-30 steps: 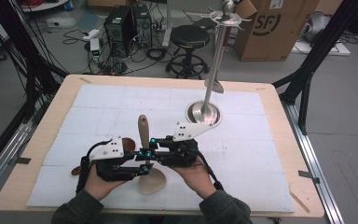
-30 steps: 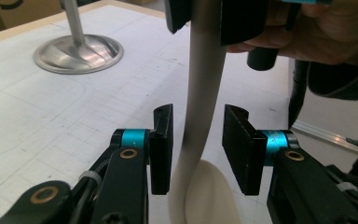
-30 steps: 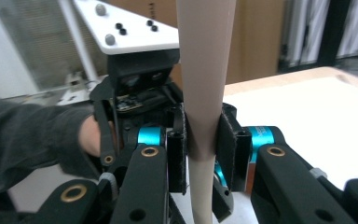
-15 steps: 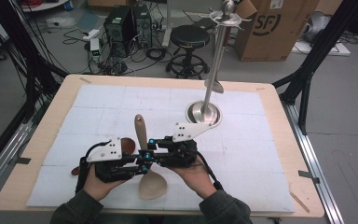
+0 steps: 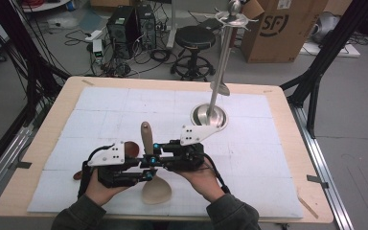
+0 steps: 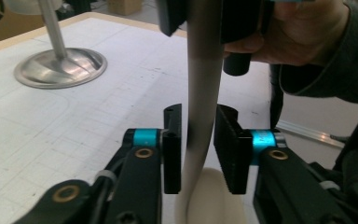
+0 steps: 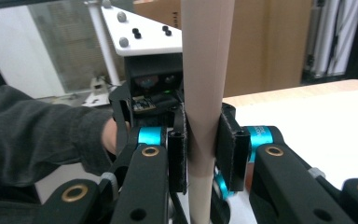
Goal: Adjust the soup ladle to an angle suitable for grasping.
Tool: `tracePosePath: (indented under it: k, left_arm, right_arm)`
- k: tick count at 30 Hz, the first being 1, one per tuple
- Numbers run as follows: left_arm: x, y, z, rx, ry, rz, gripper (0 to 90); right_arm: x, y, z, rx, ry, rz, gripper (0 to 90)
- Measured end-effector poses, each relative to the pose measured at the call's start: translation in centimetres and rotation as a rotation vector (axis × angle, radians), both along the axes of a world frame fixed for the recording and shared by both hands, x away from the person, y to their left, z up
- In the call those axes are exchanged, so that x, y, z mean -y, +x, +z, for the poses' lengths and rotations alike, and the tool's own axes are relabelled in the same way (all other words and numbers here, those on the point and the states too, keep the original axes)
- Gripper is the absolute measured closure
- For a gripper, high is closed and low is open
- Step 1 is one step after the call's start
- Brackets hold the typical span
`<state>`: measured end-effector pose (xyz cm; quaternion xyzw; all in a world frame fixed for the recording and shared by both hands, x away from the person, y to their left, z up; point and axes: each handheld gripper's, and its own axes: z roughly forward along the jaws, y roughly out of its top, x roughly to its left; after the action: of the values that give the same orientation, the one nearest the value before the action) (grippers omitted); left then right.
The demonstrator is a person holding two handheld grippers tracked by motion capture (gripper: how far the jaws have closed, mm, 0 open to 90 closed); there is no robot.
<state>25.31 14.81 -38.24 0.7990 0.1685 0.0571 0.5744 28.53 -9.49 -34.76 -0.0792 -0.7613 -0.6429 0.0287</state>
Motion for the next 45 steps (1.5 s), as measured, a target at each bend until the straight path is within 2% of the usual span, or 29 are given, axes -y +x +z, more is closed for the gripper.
tracePosePath:
  k: [6, 12, 14, 26, 36, 45]
  left_arm:
    - [-0.3, 0.3, -0.1, -0.010, 0.010, 0.072, 54.7]
    - [-1.0, 0.8, -0.4, -0.036, 0.023, 0.143, 44.4]
    - [-1.1, 0.9, -0.4, -0.034, 0.031, 0.154, 41.7]
    - [-1.3, 1.4, -0.7, -0.044, 0.069, 0.227, 26.8]
    - [-2.1, 1.8, -0.8, -0.049, 0.062, 0.257, 24.8]
    - [-2.7, 2.0, -1.0, -0.054, 0.079, 0.285, 22.8]
  right_arm:
    - [0.9, 0.3, 0.3, 0.000, 0.010, -0.054, 76.6]
    - [2.3, 0.9, 0.6, 0.001, -0.007, -0.112, 76.6]
    - [2.9, 1.2, 0.7, -0.003, -0.017, -0.137, 76.6]
    - [6.3, 3.2, 2.1, -0.013, 0.004, -0.235, 76.6]
    - [7.4, 4.1, 2.8, -0.011, -0.006, -0.270, 76.6]
    - [7.8, 5.0, 3.3, -0.018, -0.017, -0.291, 76.6]
